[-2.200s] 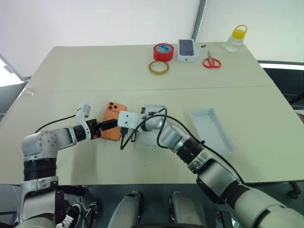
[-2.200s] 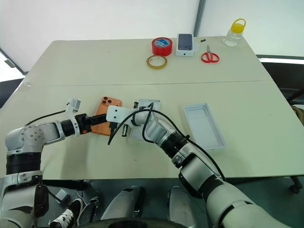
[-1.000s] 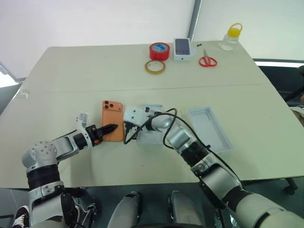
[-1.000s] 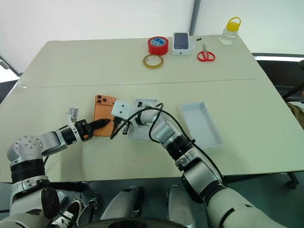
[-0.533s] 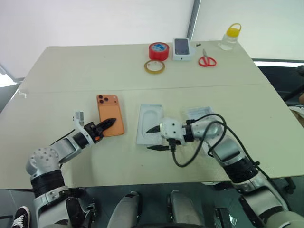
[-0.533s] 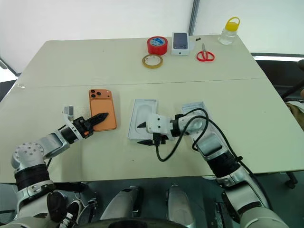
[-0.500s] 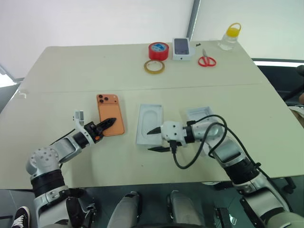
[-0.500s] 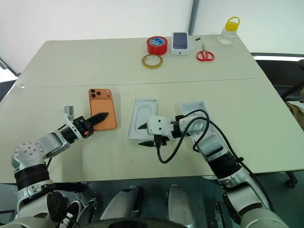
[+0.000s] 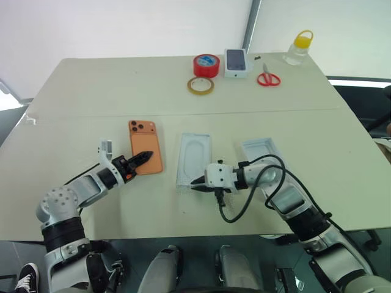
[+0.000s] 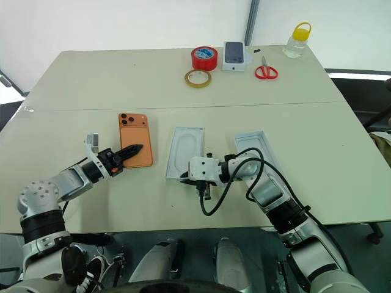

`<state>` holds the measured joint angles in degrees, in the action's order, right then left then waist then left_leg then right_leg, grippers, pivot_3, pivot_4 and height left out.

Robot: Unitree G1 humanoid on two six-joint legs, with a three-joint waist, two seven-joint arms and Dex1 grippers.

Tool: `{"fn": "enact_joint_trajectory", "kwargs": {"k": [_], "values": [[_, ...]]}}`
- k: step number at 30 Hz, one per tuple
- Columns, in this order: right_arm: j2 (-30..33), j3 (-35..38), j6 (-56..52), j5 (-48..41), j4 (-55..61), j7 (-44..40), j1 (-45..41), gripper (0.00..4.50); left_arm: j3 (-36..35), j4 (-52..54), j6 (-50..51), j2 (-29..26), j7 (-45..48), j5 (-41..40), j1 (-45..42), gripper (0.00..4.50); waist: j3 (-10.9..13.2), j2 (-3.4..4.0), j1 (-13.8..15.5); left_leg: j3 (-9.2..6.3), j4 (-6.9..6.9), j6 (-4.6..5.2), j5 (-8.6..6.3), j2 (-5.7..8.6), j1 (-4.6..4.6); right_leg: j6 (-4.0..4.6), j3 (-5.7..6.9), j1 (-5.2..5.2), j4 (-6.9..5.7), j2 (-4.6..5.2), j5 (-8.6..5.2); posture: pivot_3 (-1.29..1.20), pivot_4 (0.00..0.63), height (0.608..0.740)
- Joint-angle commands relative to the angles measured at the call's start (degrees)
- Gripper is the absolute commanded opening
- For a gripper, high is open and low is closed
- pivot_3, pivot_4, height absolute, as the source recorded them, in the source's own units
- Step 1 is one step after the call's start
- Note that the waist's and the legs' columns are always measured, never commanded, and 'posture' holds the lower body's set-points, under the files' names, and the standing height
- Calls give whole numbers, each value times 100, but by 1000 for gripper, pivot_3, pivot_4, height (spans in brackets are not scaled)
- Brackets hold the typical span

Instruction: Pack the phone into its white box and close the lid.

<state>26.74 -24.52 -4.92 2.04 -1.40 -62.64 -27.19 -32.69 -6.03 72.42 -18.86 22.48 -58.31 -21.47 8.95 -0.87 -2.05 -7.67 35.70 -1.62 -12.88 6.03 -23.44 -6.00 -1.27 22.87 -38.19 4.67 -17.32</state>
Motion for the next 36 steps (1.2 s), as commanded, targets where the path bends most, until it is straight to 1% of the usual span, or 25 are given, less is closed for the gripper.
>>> {"fn": "enact_joint_trajectory", "kwargs": {"k": [1, 5, 8, 11, 14, 16, 19, 22, 25, 26, 30, 34, 36], "values": [[-56, -29, 17, 1, 20, 24, -58, 15, -51, 253, -80, -39, -46, -269, -190, 0, 0, 0, 1, 0, 0, 0, 0, 0, 0, 0, 0, 0, 0, 0, 0, 0, 150, 740], [-276, -96, -107, 36, 49, 110, -219, 15, -223, 238, 20, 181, -533, -607, -523, 0, 3, -5, 16, -1, 2, -1, 0, 0, 0, 0, 1, 0, -1, 0, 0, 0, 150, 740], [-654, -253, -352, 397, -215, 552, -447, 15, -182, 436, -157, 423, -968, -710, -783, 0, 4, -7, 3, -1, 6, -5, 3, 0, 0, 0, 1, -2, -1, 0, 0, 0, 150, 740], [-916, -419, -818, 725, -312, 869, -579, 15, -202, 577, -151, 612, -1289, -1040, -949, 0, 4, -7, -5, -1, 5, -8, 5, 0, 0, 0, 1, -1, -2, -1, 0, 0, 150, 740], [-1029, -571, -1091, 1042, -277, 1143, -578, 15, -97, 732, -161, 660, -1419, -1196, -835, 0, 4, -7, -35, 0, 6, -9, 5, 0, 0, 0, -1, 0, -3, -1, 0, 0, 150, 740], [-1174, -444, -1446, 849, -85, 1155, -536, 15, -34, 780, -129, 647, -1459, -1299, -729, 0, 3, -6, -39, 0, 10, -10, 6, 0, 3, 0, -1, -1, -10, -3, 0, 0, 150, 740], [-1142, -456, -1692, 876, 21, 1142, -567, 15, 23, 765, -180, 608, -1464, -1359, -586, 0, 3, -6, -32, 0, 12, -9, 5, 0, 4, 0, -1, -2, -13, -4, 0, 0, 150, 740], [-1152, -359, -1832, 680, 154, 1047, -569, 993, 165, 759, -212, 555, -1331, -1305, -467, 0, 3, -6, -12, 0, 14, -9, 5, 1, 3, 0, -1, -2, -12, -4, 0, 0, 150, 740], [-949, -364, -1870, 558, 376, 808, -511, 2518, 404, 749, -271, 446, -1150, -1104, -361, 0, 3, -6, 7, 0, 14, -9, 5, 1, 2, 0, -1, -2, -9, -3, 0, 0, 150, 740], [-827, -323, -1831, 510, 451, 726, -496, 3096, 483, 697, -237, 390, -1080, -1091, -347, 0, 3, -6, 17, 1, 14, -9, 5, 2, 1, 0, -1, -3, -8, -2, 0, 0, 150, 740], [-471, 74, -1674, 107, 647, 516, -489, 3096, 862, 487, -395, 180, -649, -789, -394, 0, 4, -6, 85, 1, 15, -5, 3, 4, 0, 0, 0, -7, -1, -1, 0, 0, 150, 740], [-227, 238, -1535, -61, 676, 433, -481, 3096, 1039, 191, -440, 33, -328, -643, -531, 0, 4, -7, 94, 2, 11, -3, 1, 2, 0, 0, 0, -5, 1, -1, 0, 0, 150, 740], [-114, 345, -1526, -140, 667, 410, -473, 3096, 1210, 41, -479, -43, -157, -447, -568, 0, 5, -7, 98, 2, 7, -4, 2, 2, 0, 0, -1, -4, 2, -1, 0, 0, 150, 740]]}}
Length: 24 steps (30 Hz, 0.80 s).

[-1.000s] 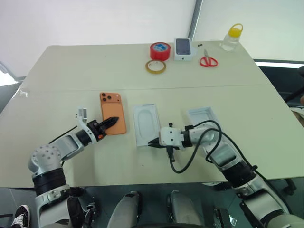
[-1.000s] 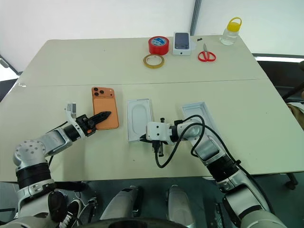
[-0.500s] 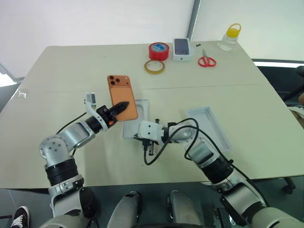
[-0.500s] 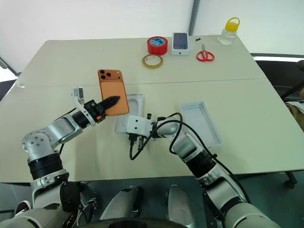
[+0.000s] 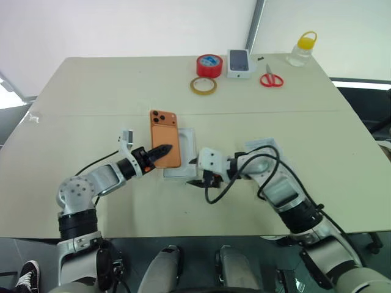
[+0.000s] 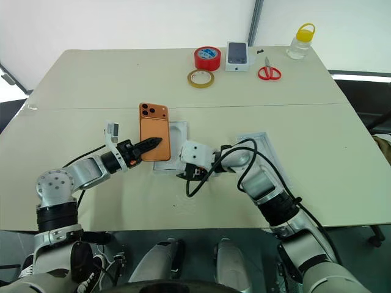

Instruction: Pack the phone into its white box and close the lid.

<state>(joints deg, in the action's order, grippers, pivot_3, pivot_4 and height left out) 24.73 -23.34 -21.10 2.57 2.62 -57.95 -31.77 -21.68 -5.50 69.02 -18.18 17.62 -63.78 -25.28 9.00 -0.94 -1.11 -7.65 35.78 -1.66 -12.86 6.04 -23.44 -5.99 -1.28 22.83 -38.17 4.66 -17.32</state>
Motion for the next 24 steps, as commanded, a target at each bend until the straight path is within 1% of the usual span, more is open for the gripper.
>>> {"fn": "enact_joint_trajectory", "kwargs": {"k": [1, 5, 8, 10, 11, 12, 13, 17, 24], "values": [[123, 285, 78, -248, 247, -64, -18, 3096, 179, -89, -150, -145, 404, 181, -204, 0, 0, 0, 9, 0, -2, 0, 0, 0, 0, 0, 0, 0, 0, 1, 0, 0, 150, 740], [310, 305, 248, -138, 78, 3, -20, 3096, 344, -346, -157, -236, 719, 371, -238, 0, 0, 0, 16, 0, -1, 0, 0, 1, 0, 0, 0, -1, 3, 2, 0, 0, 150, 740], [311, 328, 291, -129, -59, 106, -56, 3096, 454, -456, -71, -211, 825, 471, -304, 0, 0, 0, 16, 0, -3, 0, 0, 1, 0, 0, 0, 0, 3, 2, 0, 0, 150, 740], [281, 309, 308, -109, -105, 179, -85, 3160, 446, -542, 68, -158, 844, 399, -379, 1006, 0, 0, 19, 0, -3, 0, 0, 1, 0, 0, 0, 0, 3, 2, 0, 0, 150, 740], [276, 286, 334, -94, -124, 196, -96, 3160, 482, -544, 53, -157, 859, 454, -395, 1309, 1, -1, 18, 0, -2, 0, 0, 1, 0, 0, 0, 0, 3, 2, 0, 0, 150, 740], [275, 266, 362, -79, -137, 210, -104, 3160, 511, -549, 55, -164, 845, 511, -408, 1764, 0, 0, 14, 0, -2, 0, 0, 1, -1, 0, 0, 0, 3, 2, 0, 0, 150, 740], [264, 264, 359, -89, -149, 222, -111, 3160, 505, -561, 98, -166, 828, 518, -428, 2314, 0, 0, 14, 0, -2, 0, 1, 1, -1, 0, 0, 0, 3, 2, 0, 0, 150, 740], [232, 259, 414, -81, -228, 250, -160, 3160, 478, -595, 150, -231, 818, 614, -457, 4244, 0, 0, 4, 0, -2, -1, 1, 0, 1, 0, 0, -2, 2, 1, 0, 0, 150, 740], [146, 237, 496, -61, -374, 297, -239, 3160, 545, -204, 289, -435, 803, 730, -412, 4244, -1, 1, -13, 0, -3, -1, 1, -2, 3, 0, 0, -2, 0, 0, 0, 0, 150, 740]]}}
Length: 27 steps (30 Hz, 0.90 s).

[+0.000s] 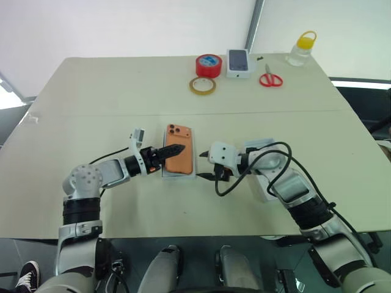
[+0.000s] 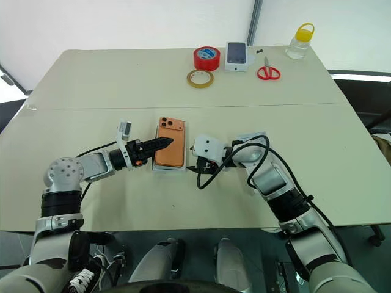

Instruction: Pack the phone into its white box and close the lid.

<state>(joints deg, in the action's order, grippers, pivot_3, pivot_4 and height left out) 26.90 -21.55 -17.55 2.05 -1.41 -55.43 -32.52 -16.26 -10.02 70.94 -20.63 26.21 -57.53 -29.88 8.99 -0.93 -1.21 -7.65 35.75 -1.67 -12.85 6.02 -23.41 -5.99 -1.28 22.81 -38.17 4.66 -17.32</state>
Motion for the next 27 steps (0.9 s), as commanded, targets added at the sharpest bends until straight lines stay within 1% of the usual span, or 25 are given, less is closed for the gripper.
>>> {"fn": "enact_joint_trajectory", "kwargs": {"k": [1, 2, 5, 7, 11, 15, 20, 27], "values": [[-82, 52, 153, 2, 3, 51, -175, 3160, 21, 323, 156, -226, -61, 98, 60, 4244, 0, 0, -3, 0, 0, 0, 0, 0, 0, 0, 0, 0, 0, 0, 0, 0, 150, 740], [-97, 50, 168, -1, -18, 46, -188, 3160, 202, 551, 199, -351, -22, 191, 139, 4244, 0, 0, -6, 0, 0, 0, 0, 0, 0, 0, -1, 0, 0, 0, 0, 0, 150, 740], [-132, 33, 192, 11, -59, 39, -223, 3160, 429, 908, 211, -534, -65, 390, 255, 4244, 0, 1, 2, 0, -3, 0, 0, 0, 0, 0, -2, 0, 0, 0, 0, 0, 150, 740], [-165, 38, 200, 1, -87, 38, -243, 3160, 211, 891, 396, -468, -196, 220, 177, 4244, 0, 1, 5, 0, -3, 0, 0, 0, 0, 0, -2, 0, 1, 0, 0, 0, 150, 740], [-208, 21, 221, 23, -118, 33, -249, 3160, 123, 986, 440, -531, -368, 259, 42, 4244, 0, 1, 2, 0, -4, 1, 0, 0, 0, 0, -1, 2, 1, 0, 0, 0, 150, 740], [-245, 18, 231, 45, -138, 37, -254, 3160, -101, 986, 611, -575, -497, 134, -150, 4244, 0, 0, 4, 0, -3, 0, 0, 0, -1, 0, -2, 4, 0, 0, 0, 0, 150, 740], [-281, 20, 253, 66, -172, 39, -270, 3160, 327, 1308, 628, -876, -359, 392, 45, 4244, 0, 0, 8, 0, -4, 0, 0, 1, -1, 0, -2, 4, 1, 0, 0, 0, 150, 740], [-351, 31, 223, 73, -142, 72, -272, 3160, 253, 1486, 532, -879, -333, 453, -12, 4244, 1, 0, 14, 0, -5, 0, 0, 1, -1, 0, -2, 4, 1, 1, 0, 0, 150, 740]]}}
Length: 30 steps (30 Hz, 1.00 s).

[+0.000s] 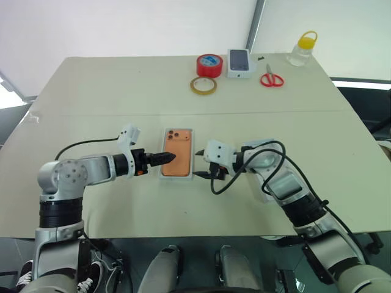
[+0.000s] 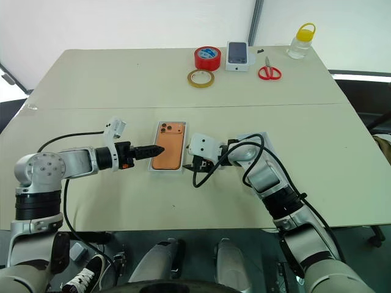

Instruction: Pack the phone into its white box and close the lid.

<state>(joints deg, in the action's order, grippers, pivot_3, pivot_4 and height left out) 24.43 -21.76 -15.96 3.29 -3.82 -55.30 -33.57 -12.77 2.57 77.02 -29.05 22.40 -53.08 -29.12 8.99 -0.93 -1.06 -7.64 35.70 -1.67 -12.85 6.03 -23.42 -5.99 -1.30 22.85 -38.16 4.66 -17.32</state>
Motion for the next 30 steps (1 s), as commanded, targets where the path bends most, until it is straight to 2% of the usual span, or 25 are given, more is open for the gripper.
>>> {"fn": "enact_joint_trajectory", "kwargs": {"k": [1, 3, 4, 6, 7, 11, 12, 13, 16, 20, 23, 28, 30], "values": [[-116, 75, 41, -54, 90, 85, -170, 3160, -138, 230, -124, -50, 39, 28, -109, 4244, 0, 0, -3, 0, 0, 0, 0, 0, 0, 0, 0, 0, 0, 0, 0, 0, 150, 740], [-118, 161, 15, -81, 40, 136, -191, 3160, -215, 199, -450, -133, 60, 202, -142, 4244, 0, 0, -6, 0, 0, 0, 0, 0, 0, 0, 0, 0, 0, 0, 0, 0, 150, 740], [-116, 232, 3, -116, 6, 164, -207, 3160, -347, 55, -582, -155, -10, 278, -196, 4011, 0, 0, -4, 0, 0, 0, 0, 0, 0, 0, 0, 1, 0, 0, 0, 0, 150, 740], [-120, 338, -17, -179, -54, 221, -238, 2605, -508, -187, -773, -206, -100, 418, -266, 3423, 0, 0, -6, 0, 0, -1, 0, 0, 0, 0, 0, 1, 0, 0, 0, 0, 150, 740], [-92, 379, 18, -169, -109, 265, -260, 2266, -478, -224, -1051, -293, -58, 621, -242, 2979, 0, 0, -5, 0, 0, 0, 0, 0, 0, 0, 0, 1, 0, 0, 0, 0, 150, 740], [-35, 466, 236, -35, -418, 473, -374, 230, -396, -312, -1650, -386, -24, 1043, -184, 940, 0, 1, 17, 1, -3, -1, 1, 1, 0, 0, 0, 1, 2, 1, 0, 0, 150, 740], [-27, 464, 333, 5, -494, 518, -400, 0, -357, -321, -1763, -344, -55, 1138, -158, 468, 1, 0, 20, 1, -3, -1, 1, 2, 0, 0, 0, 1, 2, 2, 0, 0, 150, 740], [-26, 448, 430, 69, -582, 584, -436, 0, -221, -359, -1937, -337, -69, 1336, -110, 16, 1, 0, 20, 1, -3, -1, 1, 2, -1, 0, 0, 2, 3, 2, 0, 0, 150, 740], [-131, 362, 588, 272, -928, 830, -580, 0, 490, -644, -2671, -434, -15, 2236, 40, 16, 0, 1, 19, 2, -4, -1, 1, 3, -1, 0, 0, 1, 3, 2, 0, 0, 150, 740], [-399, 150, 631, 544, -1217, 1104, -714, 0, 936, -711, -2813, -118, 64, 2540, -32, 16, 1, 0, 11, 2, -5, -1, 1, 2, -1, 1, 0, 4, 1, 1, 0, 0, 150, 740], [-580, 39, 717, 707, -1296, 1277, -743, 0, 1303, -840, -2994, -101, 154, 2935, -42, 16, 1, 0, -1, 2, -4, -1, 1, 2, -3, 0, -1, 6, 1, 1, 0, 0, 150, 740], [-680, -90, 670, 927, -1375, 1411, -658, 0, 1977, -568, -2894, 22, 499, 3234, 192, 16, -1, 2, 5, 2, -2, -2, 2, 3, -2, 0, 0, 4, -3, 1, 0, 0, 150, 740], [-590, -81, 697, 965, -1274, 1363, -598, 0, 2143, -231, -2577, 83, 756, 3033, 345, 16, -2, 4, 12, 2, -2, -2, 2, 4, -2, 0, 0, 2, 0, 2, 0, 0, 150, 740]]}}
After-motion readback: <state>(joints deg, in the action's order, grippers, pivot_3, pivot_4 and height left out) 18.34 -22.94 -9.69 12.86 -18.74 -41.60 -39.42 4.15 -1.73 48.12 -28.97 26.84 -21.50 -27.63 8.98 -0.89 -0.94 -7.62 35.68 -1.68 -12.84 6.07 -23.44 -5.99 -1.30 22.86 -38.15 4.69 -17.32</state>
